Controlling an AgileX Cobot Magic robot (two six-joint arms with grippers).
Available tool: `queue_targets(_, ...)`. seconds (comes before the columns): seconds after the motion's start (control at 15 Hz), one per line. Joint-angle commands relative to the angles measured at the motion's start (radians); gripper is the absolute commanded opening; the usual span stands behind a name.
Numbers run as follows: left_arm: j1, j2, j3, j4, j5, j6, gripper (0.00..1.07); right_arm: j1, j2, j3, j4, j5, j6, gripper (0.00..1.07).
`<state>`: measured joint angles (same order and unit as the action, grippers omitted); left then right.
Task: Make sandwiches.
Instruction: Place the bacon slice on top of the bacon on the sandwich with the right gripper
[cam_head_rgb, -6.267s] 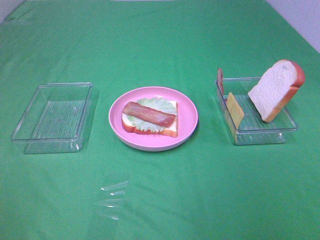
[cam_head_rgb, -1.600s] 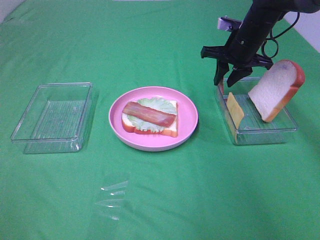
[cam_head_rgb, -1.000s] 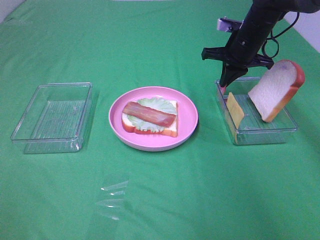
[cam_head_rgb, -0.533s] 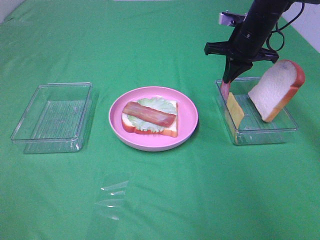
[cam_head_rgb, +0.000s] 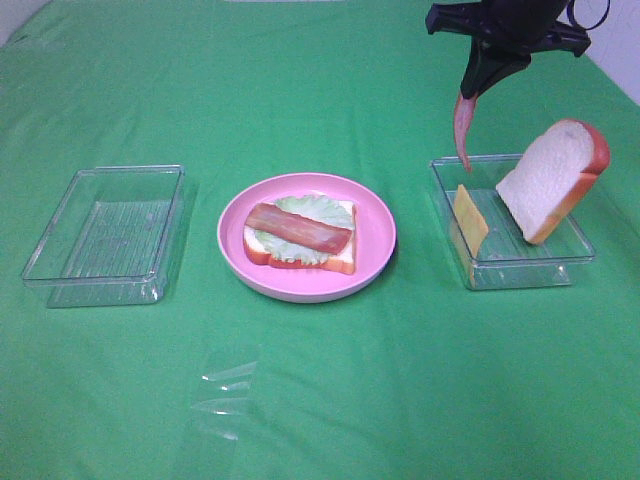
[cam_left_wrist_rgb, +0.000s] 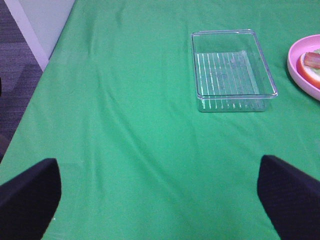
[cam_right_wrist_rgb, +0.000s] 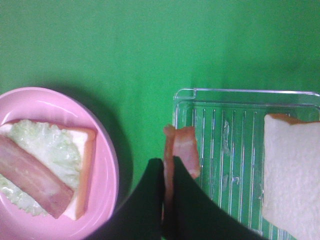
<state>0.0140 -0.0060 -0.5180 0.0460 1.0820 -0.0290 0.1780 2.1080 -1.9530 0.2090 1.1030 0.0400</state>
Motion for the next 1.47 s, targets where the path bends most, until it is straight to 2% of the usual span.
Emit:
queue_targets(0.07, -0.002, -0.020, 0.003, -0.004, -0.005, -0.006, 1.00, 0.001, -0.054, -0.003, 0.038, 0.012, -0.018, 0.00)
queue_targets(0.2, -0.002, -0.020, 0.003, -0.004, -0.005, -0.006, 1.00, 0.002, -0.136, 0.068, 0.165, -0.030, -0.108, 0.00)
queue_targets(0.47, -0.002, -0.020, 0.003, -0.005, -0.005, -0.006, 1.00, 0.002, -0.288, 0.323, 0.481, -0.146, -0.335, 0.00)
queue_targets(0.6, -0.002, -0.020, 0.003, -0.005, -0.005, -0.006, 1.00, 0.002, -0.302, 0.418, 0.698, -0.137, -0.482, 0.00)
queue_targets(0.73, -0.002, -0.020, 0.003, -0.005, -0.005, -0.006, 1.00, 0.008, -0.282, 0.462, 0.813, -0.135, -0.544, 0.00)
queue_targets(0.87, -0.002, -0.020, 0.003, -0.005, -0.005, -0.006, 1.00, 0.060, -0.243, 0.474, 0.842, -0.145, -0.564, 0.00)
queue_targets(1.13, -0.002, -0.020, 0.003, -0.005, -0.005, -0.006, 1.00, 0.261, -0.134, 0.468, 0.881, -0.292, -0.605, 0.00)
queue_targets(1.47, -0.002, -0.020, 0.003, -0.005, -0.005, -0.006, 1.00, 0.327, 0.029, 0.351, 0.912, -0.303, -0.639, 0.00)
